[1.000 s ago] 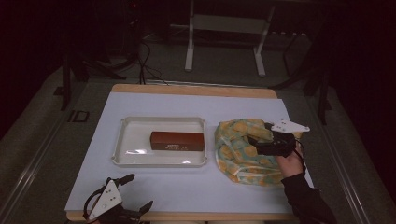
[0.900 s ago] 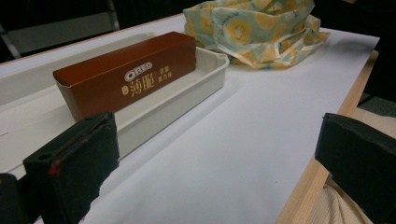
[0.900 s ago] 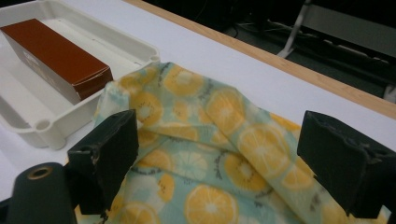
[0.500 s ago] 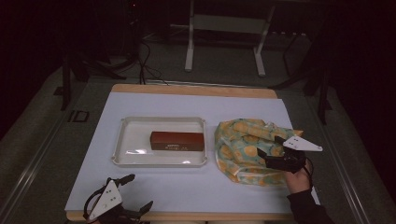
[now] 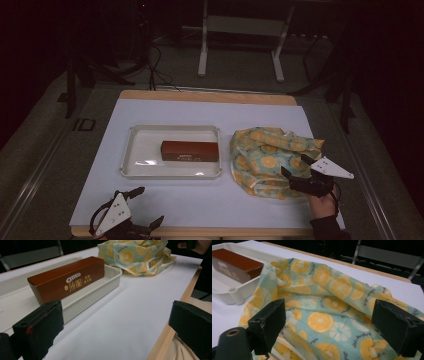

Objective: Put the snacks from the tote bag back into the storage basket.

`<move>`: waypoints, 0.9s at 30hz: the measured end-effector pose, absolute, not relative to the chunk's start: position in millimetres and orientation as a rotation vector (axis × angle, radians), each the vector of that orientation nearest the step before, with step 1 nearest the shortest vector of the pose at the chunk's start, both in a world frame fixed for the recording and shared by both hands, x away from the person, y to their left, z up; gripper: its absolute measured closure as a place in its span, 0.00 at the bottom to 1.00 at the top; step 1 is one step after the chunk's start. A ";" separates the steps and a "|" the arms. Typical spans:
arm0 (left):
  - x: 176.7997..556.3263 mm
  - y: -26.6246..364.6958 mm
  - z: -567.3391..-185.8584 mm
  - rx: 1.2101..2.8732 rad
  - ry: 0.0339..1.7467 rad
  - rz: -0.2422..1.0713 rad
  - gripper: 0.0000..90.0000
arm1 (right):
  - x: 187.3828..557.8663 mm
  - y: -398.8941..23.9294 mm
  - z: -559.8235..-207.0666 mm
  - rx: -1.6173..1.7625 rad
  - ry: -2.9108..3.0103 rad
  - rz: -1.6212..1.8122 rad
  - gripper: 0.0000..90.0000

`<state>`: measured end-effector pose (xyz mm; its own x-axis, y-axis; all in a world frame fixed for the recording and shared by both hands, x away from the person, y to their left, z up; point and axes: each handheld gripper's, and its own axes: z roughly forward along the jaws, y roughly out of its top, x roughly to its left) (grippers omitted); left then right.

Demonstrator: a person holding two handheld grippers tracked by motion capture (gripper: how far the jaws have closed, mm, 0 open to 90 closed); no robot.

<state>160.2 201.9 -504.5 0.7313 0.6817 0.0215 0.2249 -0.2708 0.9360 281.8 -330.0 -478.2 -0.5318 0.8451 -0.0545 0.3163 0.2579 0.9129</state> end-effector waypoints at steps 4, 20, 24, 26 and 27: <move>160.2 202.0 -504.8 1.834 0.706 0.518 0.00 | 276.3 -330.3 -481.5 1.050 1.988 1.241 0.14; 160.5 201.6 -505.3 1.841 0.701 0.512 0.00 | 243.0 -338.5 -491.8 0.979 1.918 1.256 0.12; 160.6 201.5 -505.5 1.841 0.700 0.510 0.00 | 239.6 -341.7 -493.6 0.983 1.888 1.263 0.12; 160.6 201.5 -505.7 1.841 0.702 0.509 0.00 | 239.3 -343.1 -494.5 0.986 1.883 1.269 0.12; 160.7 201.5 -505.7 1.841 0.701 0.508 0.00 | 239.6 -343.1 -494.8 0.986 1.877 1.266 0.12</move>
<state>160.7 201.5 -505.7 0.7377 0.6748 0.0191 0.2279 -0.2756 0.9339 239.6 -343.1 -494.8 -0.4981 0.8603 -0.1083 0.2220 0.2473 0.9432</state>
